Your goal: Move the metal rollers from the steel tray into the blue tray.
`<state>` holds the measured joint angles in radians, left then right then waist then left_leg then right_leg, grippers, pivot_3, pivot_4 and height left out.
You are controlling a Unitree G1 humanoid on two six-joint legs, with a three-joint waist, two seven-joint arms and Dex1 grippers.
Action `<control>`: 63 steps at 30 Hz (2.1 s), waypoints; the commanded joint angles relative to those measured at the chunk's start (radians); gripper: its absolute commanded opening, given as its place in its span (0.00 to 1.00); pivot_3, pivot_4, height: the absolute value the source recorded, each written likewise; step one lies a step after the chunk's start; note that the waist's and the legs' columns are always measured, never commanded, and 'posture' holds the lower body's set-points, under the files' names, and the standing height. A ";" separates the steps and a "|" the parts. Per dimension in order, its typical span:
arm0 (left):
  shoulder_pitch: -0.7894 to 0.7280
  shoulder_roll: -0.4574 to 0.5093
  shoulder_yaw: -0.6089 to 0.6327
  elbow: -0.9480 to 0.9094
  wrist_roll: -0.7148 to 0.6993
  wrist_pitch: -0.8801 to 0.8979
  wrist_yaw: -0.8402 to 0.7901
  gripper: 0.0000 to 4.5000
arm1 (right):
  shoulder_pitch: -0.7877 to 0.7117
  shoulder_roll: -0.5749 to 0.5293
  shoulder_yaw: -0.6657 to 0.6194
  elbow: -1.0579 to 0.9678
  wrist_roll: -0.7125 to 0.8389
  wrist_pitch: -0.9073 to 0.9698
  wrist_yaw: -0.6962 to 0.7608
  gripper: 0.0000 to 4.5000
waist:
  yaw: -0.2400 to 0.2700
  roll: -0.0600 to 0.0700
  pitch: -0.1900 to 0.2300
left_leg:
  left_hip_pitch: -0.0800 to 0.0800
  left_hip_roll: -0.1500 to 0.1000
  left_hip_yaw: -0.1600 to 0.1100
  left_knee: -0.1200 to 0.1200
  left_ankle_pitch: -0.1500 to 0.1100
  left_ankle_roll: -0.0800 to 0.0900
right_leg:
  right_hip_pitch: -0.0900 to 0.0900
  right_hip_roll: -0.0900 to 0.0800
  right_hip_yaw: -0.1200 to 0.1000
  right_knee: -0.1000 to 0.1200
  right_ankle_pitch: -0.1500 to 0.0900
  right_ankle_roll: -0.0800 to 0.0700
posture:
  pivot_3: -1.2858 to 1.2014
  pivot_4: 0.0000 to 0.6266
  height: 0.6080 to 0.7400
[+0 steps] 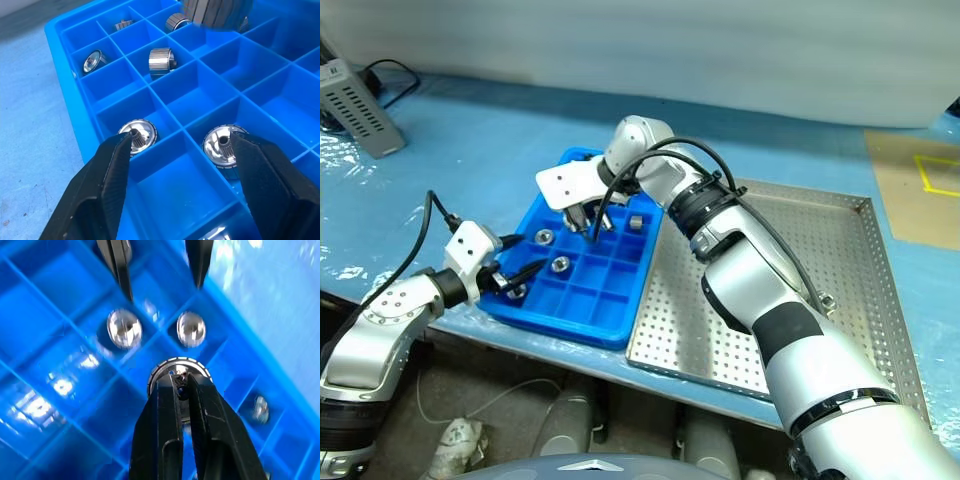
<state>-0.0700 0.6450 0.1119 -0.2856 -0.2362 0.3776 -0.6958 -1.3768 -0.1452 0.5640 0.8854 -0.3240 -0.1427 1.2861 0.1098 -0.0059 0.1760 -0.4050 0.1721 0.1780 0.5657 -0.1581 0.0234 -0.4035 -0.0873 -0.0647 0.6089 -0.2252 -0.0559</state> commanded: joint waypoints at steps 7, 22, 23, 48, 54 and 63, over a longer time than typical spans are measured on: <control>0.004 0.014 0.014 -0.038 -0.008 -0.001 -0.004 0.73 | -0.061 0.002 -0.010 0.082 -0.040 -0.076 -0.016 0.00 | -0.003 0.000 0.000 | 0.000 0.000 0.000 -0.001 0.000 0.000 | -0.001 0.000 0.000 0.000 0.000 -0.001 | 0.61 0.24 1.00; -0.063 -0.027 -0.075 -0.014 -0.006 -0.002 -0.019 0.73 | 0.108 -0.009 -0.024 0.091 -0.046 -0.024 -0.012 0.41 | -0.001 0.001 0.000 | 0.000 0.000 0.000 0.001 0.000 0.000 | 0.001 0.000 0.000 0.000 0.000 -0.001 | 0.59 0.24 1.00; -0.083 -0.042 -0.098 -0.008 -0.008 -0.001 -0.025 0.73 | 0.123 -0.022 -0.056 0.068 -0.014 0.006 -0.001 0.41 | -0.001 0.001 0.000 | 0.000 0.000 0.000 0.002 0.000 0.000 | 0.001 0.000 0.000 0.001 0.000 -0.001 | 0.58 0.24 1.00; -0.638 -0.429 -0.359 0.677 -0.017 -0.222 -0.423 0.73 | 1.057 -0.464 -0.916 -1.075 0.315 0.940 -0.609 0.41 | -0.189 0.003 -0.002 | 0.010 -0.001 0.012 0.010 -0.006 0.011 | 0.009 0.001 0.011 -0.003 0.002 0.000 | 0.26 0.24 1.00; -0.678 -0.463 -0.356 0.746 0.000 -0.262 -0.453 0.73 | 1.166 -0.412 -1.008 -1.166 0.418 1.071 -0.672 0.41 | -0.261 0.005 -0.002 | 0.010 -0.002 0.016 0.011 -0.009 0.017 | 0.011 0.000 0.011 -0.007 0.002 0.001 | 0.25 0.24 1.00; -0.677 -0.447 -0.344 0.773 0.029 -0.300 -0.471 0.73 | 1.145 -0.313 -0.999 -1.186 0.551 1.110 -0.747 0.49 | -0.327 0.005 -0.003 | 0.009 -0.003 0.016 0.014 -0.012 0.022 | 0.016 -0.001 0.011 -0.018 0.002 0.003 | 0.27 0.24 1.00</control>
<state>-0.7329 0.1920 -0.2463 0.4990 -0.2081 0.1009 -1.1645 -0.2093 -0.4583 -0.4363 -0.2591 0.1947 0.9689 0.5517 -0.2176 -0.0004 0.1733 -0.3975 0.1689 0.1938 0.5793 -0.1713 0.0463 -0.3871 -0.0881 -0.0542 0.5891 -0.2211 -0.0498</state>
